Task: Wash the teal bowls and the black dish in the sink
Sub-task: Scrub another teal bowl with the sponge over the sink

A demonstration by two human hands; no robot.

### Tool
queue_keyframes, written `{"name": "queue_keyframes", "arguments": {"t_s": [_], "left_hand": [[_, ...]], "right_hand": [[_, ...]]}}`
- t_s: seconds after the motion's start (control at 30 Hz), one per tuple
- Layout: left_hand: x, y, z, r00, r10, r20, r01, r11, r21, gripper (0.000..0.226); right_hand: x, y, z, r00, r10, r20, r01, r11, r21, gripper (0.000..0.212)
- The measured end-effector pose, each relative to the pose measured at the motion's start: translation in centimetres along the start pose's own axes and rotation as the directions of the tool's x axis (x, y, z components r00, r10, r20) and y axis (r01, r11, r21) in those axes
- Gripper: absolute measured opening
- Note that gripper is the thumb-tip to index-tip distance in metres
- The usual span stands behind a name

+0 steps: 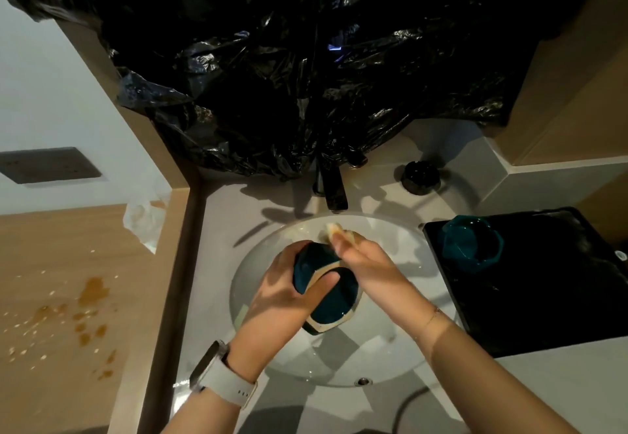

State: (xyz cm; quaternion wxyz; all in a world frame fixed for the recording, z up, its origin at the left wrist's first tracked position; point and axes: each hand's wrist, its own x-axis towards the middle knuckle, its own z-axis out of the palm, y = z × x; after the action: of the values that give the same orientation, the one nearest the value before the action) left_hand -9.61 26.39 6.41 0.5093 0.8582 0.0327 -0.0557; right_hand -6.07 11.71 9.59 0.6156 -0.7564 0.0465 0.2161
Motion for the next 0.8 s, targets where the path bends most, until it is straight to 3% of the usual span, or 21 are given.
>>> {"name": "queue_keyframes", "arguments": {"t_s": [0.07,0.13,0.3,0.4,0.47,0.57,0.63,0.73,0.8], "left_hand": [[-0.3,0.4,-0.1,0.998,0.046,-0.033,-0.041,0.992,0.121,0.051],[-0.5,0.6,-0.5,0.996,0.07,-0.059,-0.06,0.986,0.153,0.059],[-1.2,0.2,-1.6,0.993,0.08,-0.082,-0.067,0.986,0.153,0.061],[-1.3,0.3,-1.3,0.99,0.118,-0.077,-0.102,0.976,0.192,0.067],[-1.4,0.5,-0.9,0.991,0.126,-0.051,-0.114,0.974,0.198,0.056],[-1.3,0.3,-0.6,0.998,0.023,-0.056,-0.018,0.996,0.088,0.05],[-1.0,0.0,-0.4,0.987,-0.106,-0.117,0.094,0.99,-0.103,0.041],[-0.7,0.0,-0.2,0.949,-0.258,-0.184,0.159,0.889,-0.429,0.026],[-0.8,0.4,0.1,0.937,-0.29,-0.196,0.17,0.866,-0.47,0.032]], "right_hand": [[0.5,0.0,0.6,0.996,-0.077,0.039,0.082,0.987,-0.136,0.018],[0.6,-0.3,0.9,0.989,-0.127,0.077,0.138,0.977,-0.164,0.018],[0.3,0.4,-0.2,0.993,0.083,0.079,-0.093,0.987,0.132,0.029],[-0.1,0.8,0.9,1.0,0.014,0.026,-0.015,0.998,0.062,0.02],[-0.2,0.6,1.4,0.996,-0.086,0.036,0.088,0.996,-0.033,0.017],[-0.3,0.9,0.7,0.996,-0.05,0.071,0.046,0.997,0.056,0.031],[-0.9,1.9,0.2,0.995,-0.032,0.095,0.02,0.992,0.124,0.031],[-2.0,3.8,0.9,0.997,-0.05,0.067,0.032,0.967,0.255,0.032],[-2.5,4.4,1.9,0.999,-0.038,0.017,0.028,0.918,0.396,0.035]]}}
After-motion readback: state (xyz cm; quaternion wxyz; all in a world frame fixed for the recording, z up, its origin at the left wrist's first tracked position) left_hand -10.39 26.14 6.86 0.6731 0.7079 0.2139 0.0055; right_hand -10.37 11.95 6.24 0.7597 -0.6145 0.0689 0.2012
